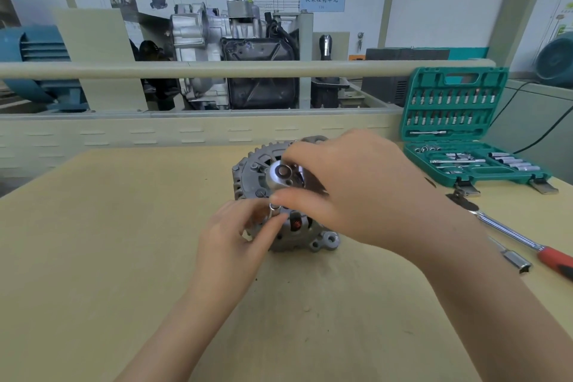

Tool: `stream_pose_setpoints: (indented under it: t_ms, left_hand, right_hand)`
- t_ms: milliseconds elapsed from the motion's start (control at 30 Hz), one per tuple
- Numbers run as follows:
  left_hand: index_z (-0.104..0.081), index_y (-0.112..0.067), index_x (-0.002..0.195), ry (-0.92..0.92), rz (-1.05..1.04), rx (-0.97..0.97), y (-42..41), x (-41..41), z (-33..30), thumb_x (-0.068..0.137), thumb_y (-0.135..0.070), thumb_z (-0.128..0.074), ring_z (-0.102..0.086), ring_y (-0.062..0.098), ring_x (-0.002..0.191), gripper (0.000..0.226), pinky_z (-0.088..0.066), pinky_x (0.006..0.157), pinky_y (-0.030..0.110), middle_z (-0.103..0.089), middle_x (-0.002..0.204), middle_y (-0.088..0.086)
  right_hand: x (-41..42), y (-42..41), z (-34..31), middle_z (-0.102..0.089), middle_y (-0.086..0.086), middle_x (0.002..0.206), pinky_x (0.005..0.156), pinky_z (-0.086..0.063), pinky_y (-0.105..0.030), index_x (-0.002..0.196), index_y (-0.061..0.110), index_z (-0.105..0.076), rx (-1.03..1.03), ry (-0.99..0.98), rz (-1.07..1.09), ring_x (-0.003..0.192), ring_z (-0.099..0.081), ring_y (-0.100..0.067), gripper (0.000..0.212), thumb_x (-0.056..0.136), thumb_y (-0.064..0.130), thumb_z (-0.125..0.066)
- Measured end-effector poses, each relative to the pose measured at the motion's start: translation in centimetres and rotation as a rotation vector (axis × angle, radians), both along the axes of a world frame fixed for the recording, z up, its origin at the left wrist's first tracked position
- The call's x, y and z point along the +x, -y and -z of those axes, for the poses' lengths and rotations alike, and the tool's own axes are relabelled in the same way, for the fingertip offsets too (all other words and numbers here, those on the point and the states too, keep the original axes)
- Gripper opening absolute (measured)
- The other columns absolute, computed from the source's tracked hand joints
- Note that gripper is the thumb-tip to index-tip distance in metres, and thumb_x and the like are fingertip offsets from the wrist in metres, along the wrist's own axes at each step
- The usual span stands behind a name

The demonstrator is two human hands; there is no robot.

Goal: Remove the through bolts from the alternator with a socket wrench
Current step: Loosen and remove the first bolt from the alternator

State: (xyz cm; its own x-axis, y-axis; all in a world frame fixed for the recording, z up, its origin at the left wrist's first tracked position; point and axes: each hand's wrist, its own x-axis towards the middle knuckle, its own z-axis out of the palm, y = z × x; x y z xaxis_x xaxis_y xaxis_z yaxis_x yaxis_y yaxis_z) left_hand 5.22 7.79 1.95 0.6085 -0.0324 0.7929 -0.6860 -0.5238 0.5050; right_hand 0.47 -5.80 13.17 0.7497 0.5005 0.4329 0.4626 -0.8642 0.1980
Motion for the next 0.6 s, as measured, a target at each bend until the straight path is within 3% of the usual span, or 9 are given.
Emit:
stream_pose_setpoints:
  t_ms: [67, 167, 233, 333, 400, 533, 600]
  left_hand:
    - [-0.059, -0.027, 0.077, -0.032, 0.019, -0.005, -0.11, -0.02, 0.23, 0.071, -0.023, -0.064, -0.05, -0.001, 0.07, 0.009, -0.035, 0.058, 0.003, -0.054, 0.066, -0.018]
    - [-0.067, -0.017, 0.092, -0.084, 0.061, 0.007, -0.17, 0.04, 0.48, 0.075, -0.022, -0.061, -0.054, 0.0, 0.073, 0.019, -0.034, 0.056, 0.001, -0.059, 0.073, -0.016]
    - [-0.069, -0.014, 0.092, -0.101, 0.081, 0.012, -0.17, 0.04, 0.38, 0.076, -0.022, -0.059, -0.055, 0.0, 0.073, 0.021, -0.036, 0.058, 0.002, -0.061, 0.074, -0.017]
    - [-0.067, -0.015, 0.082, -0.083, 0.081, 0.033, -0.1, -0.01, 0.09, 0.077, -0.02, -0.062, -0.053, 0.002, 0.068, 0.009, -0.036, 0.059, 0.003, -0.058, 0.066, -0.014]
    - [-0.062, -0.021, 0.077, -0.061, 0.06, 0.031, -0.01, -0.04, 0.02, 0.076, -0.019, -0.063, -0.052, 0.004, 0.067, 0.002, -0.035, 0.056, 0.002, -0.057, 0.062, -0.01]
    - [-0.058, -0.028, 0.079, -0.077, 0.058, -0.013, 0.1, -0.13, 0.17, 0.077, -0.009, -0.069, -0.051, 0.002, 0.067, 0.022, -0.035, 0.055, 0.002, -0.057, 0.063, -0.01]
    - [-0.06, -0.028, 0.085, -0.069, 0.078, 0.001, -0.03, -0.18, 0.16, 0.078, -0.012, -0.067, -0.052, 0.002, 0.066, 0.019, -0.035, 0.056, 0.002, -0.057, 0.066, -0.013]
  right_hand:
    - [0.1, 0.08, 0.03, -0.044, 0.01, 0.072, 0.063, -0.027, -0.023, 0.104, 0.023, -0.05, -0.017, -0.021, -0.033, 0.067, -0.041, -0.015, 0.037, 0.089, 0.051, -0.031]
    - [0.12, 0.34, -0.02, -0.055, 0.008, 0.092, 0.08, -0.028, -0.028, 0.109, 0.023, -0.049, -0.025, -0.049, -0.063, 0.087, -0.049, -0.017, 0.031, 0.091, 0.043, -0.033]
    - [0.14, 0.42, -0.05, -0.056, 0.009, 0.091, 0.077, -0.026, -0.026, 0.109, 0.023, -0.05, -0.025, -0.052, -0.065, 0.086, -0.049, -0.016, 0.036, 0.089, 0.045, -0.031]
    - [0.17, 0.4, -0.1, -0.048, 0.011, 0.066, 0.055, -0.024, -0.021, 0.098, 0.023, -0.054, 0.043, -0.027, -0.016, 0.059, -0.042, -0.009, 0.054, 0.074, 0.058, -0.021]
    - [0.07, 0.26, -0.04, -0.047, 0.01, 0.061, 0.047, -0.019, -0.017, 0.091, 0.022, -0.053, 0.074, 0.002, 0.031, 0.053, -0.037, -0.006, 0.058, 0.069, 0.063, -0.019]
    - [0.12, 0.21, 0.18, -0.05, 0.007, 0.067, 0.05, -0.024, -0.017, 0.096, 0.022, -0.053, 0.063, 0.008, -0.011, 0.064, -0.045, -0.014, 0.049, 0.078, 0.059, -0.026]
    - [0.21, 0.34, 0.09, -0.05, 0.008, 0.072, 0.055, -0.025, -0.026, 0.1, 0.022, -0.053, 0.026, -0.015, -0.042, 0.072, -0.047, -0.015, 0.04, 0.084, 0.051, -0.031]
